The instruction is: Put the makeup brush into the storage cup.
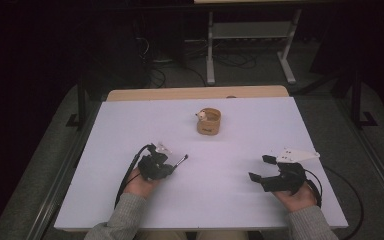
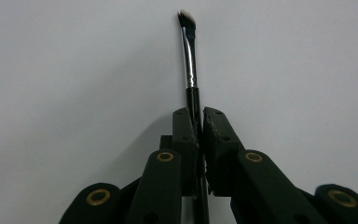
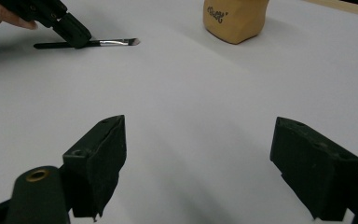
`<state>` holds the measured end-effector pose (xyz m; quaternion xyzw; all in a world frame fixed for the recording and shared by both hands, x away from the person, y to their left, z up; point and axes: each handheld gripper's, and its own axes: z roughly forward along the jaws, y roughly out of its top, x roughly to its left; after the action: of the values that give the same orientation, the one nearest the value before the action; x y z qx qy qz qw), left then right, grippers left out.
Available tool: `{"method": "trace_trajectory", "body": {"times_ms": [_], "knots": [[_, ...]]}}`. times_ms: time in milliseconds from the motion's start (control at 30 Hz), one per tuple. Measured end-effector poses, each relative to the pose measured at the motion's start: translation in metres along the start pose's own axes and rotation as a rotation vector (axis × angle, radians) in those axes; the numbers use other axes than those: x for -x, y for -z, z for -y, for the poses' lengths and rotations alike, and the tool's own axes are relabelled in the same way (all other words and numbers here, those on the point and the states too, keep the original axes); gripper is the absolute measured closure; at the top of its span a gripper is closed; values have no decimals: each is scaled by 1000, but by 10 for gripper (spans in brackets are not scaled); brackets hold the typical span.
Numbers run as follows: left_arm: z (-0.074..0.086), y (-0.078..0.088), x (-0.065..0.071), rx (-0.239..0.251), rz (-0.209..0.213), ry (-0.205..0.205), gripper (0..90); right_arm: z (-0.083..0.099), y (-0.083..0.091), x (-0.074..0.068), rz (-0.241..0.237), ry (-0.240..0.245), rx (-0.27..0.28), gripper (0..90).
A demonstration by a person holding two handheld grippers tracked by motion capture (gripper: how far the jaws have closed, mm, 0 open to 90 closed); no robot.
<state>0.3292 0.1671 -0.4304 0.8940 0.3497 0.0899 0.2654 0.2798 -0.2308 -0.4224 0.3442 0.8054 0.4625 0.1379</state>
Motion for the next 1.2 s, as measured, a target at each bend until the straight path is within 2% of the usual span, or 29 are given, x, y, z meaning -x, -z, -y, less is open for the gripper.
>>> {"method": "trace_trajectory", "body": {"times_ms": [467,733,767,967,1200], "knots": [[-3,1,-1,-3,23,-7,840,1,-3,-2,-22,-4,-16,177],[-6,13,1,34,43,-19,840,0,-6,-4,-41,-8,-21,178],[-7,14,2,43,58,-18,840,0,-7,-5,-44,-5,-22,178],[-9,22,3,62,82,-26,840,-6,-14,-15,-79,22,-33,178],[-13,31,6,84,112,-57,840,-10,-23,-21,-120,34,-55,178]]}}
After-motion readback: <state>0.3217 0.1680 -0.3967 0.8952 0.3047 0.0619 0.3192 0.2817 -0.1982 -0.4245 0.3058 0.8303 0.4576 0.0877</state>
